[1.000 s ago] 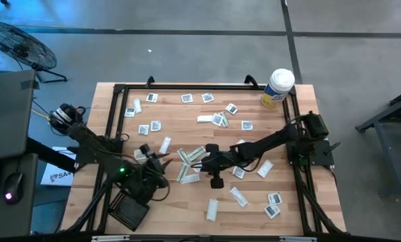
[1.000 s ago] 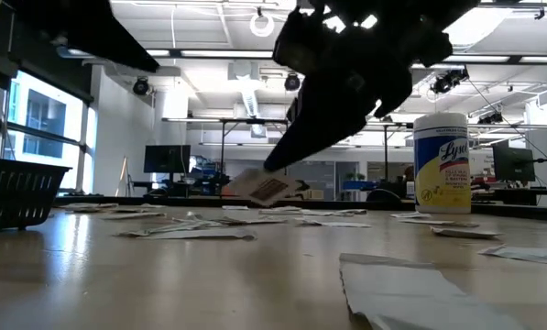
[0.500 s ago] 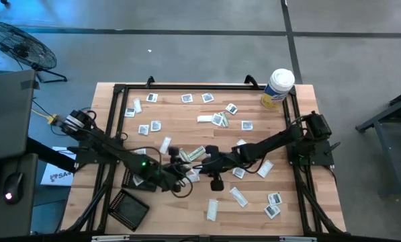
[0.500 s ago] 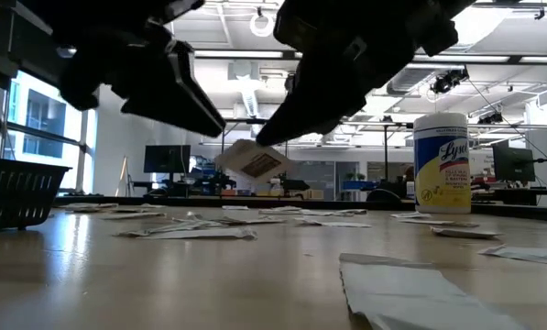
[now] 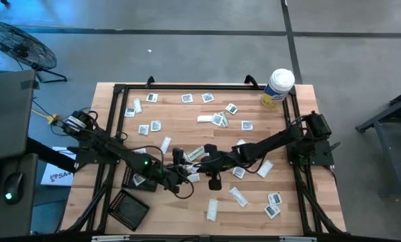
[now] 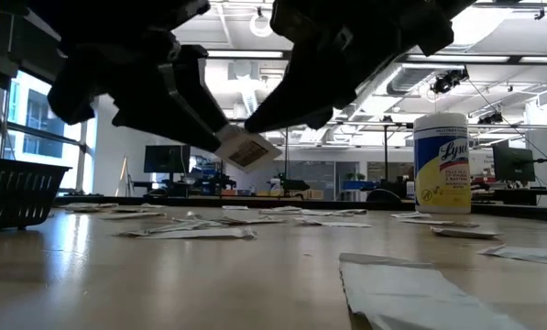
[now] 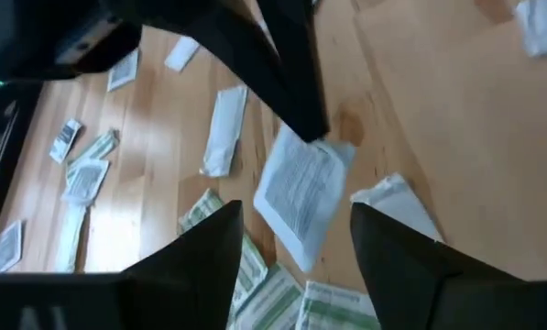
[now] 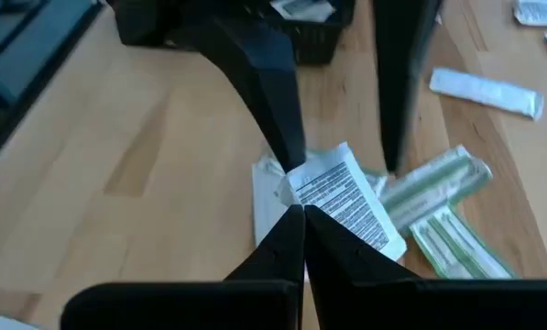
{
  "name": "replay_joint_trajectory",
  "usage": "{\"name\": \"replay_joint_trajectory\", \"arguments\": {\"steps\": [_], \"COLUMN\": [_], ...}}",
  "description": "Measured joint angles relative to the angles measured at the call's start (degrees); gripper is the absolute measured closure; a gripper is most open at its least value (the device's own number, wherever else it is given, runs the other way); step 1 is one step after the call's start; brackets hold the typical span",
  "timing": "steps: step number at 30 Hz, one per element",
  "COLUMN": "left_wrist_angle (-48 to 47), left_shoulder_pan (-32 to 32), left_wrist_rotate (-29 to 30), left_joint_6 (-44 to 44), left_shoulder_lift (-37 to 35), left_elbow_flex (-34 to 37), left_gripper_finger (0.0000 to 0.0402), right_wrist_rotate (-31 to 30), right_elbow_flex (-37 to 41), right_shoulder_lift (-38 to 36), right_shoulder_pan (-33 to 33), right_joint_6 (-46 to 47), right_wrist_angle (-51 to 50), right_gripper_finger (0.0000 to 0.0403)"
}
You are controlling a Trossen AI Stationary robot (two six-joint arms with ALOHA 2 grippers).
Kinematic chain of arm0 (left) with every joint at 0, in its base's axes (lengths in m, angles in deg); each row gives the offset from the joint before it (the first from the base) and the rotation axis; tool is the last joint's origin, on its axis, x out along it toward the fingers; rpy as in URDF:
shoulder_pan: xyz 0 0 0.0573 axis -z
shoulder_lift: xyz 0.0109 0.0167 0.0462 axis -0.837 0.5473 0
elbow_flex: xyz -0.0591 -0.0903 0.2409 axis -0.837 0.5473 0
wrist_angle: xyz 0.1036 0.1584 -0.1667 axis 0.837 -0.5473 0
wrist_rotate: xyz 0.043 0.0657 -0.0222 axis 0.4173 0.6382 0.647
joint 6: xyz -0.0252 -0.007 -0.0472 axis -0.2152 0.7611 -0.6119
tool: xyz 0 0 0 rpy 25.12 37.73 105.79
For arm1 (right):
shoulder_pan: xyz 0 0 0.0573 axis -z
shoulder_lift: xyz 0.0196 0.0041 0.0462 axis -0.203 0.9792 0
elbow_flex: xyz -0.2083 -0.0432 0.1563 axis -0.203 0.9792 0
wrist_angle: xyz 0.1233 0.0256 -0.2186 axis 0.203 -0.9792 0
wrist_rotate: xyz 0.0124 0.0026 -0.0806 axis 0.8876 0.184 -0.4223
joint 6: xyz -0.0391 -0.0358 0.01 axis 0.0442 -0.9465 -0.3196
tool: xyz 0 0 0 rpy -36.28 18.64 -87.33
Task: Pick & Place First Aid Supplies
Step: Put the towelette pack into the top black bin
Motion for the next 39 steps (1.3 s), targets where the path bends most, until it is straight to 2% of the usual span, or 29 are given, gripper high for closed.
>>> {"name": "replay_joint_trajectory", "arguments": {"steps": [4,7,10,14,15,20,25,29,33,35,39], "left_wrist_angle": [0.4,3.5,5.1,5.3,5.3,5.7,4.5,-1.2,-15.4,-26.8,-50.8], "left_shoulder_pan": [-0.2,-0.3,-0.2,-0.2,-0.2,-0.2,-0.2,1.2,4.4,6.3,9.8], "left_wrist_rotate": [1.2,0.4,-0.4,-1.2,-1.3,-0.7,1.7,2.9,2.2,-0.6,-10.0], "left_joint_6": [0.0,0.0,0.1,0.0,0.0,-0.4,-0.6,-2.2,-7.4,-13.9,-33.8], "left_shoulder_lift": [1.2,0.9,1.0,1.0,1.0,1.0,0.9,-2.8,-8.3,-11.5,-14.9], "left_elbow_flex": [0.1,0.0,0.0,0.0,0.0,0.0,-0.2,-0.6,-4.6,-8.1,-16.3], "left_gripper_finger": [0.0216,0.0244,0.0293,0.0379,0.0389,0.0392,0.0398,0.0399,0.0400,0.0400,0.0401], "right_wrist_rotate": [0.2,-0.2,-0.3,-0.3,-0.3,-0.4,-3.6,-6.1,-9.9,-10.8,-10.9], "right_elbow_flex": [0.0,0.0,-0.1,-0.1,-0.1,-0.1,-0.1,-0.1,-0.1,-0.1,-0.1], "right_shoulder_lift": [0.0,0.0,0.0,0.0,0.0,0.0,-0.5,-3.3,-5.8,-6.3,-6.5], "right_shoulder_pan": [0.0,0.0,0.0,0.0,0.0,0.0,-0.7,-2.3,-3.7,-4.1,-4.2], "right_joint_6": [0.0,0.0,0.0,0.0,-0.1,-0.6,-3.8,-6.3,-6.5,-6.5,-5.2], "right_wrist_angle": [0.5,0.8,1.5,2.1,2.2,2.4,2.4,2.3,1.7,1.6,0.2], "right_gripper_finger": [0.0402,0.0401,0.0402,0.0401,0.0401,0.0400,0.0378,0.0343,0.0307,0.0293,0.0278]}}
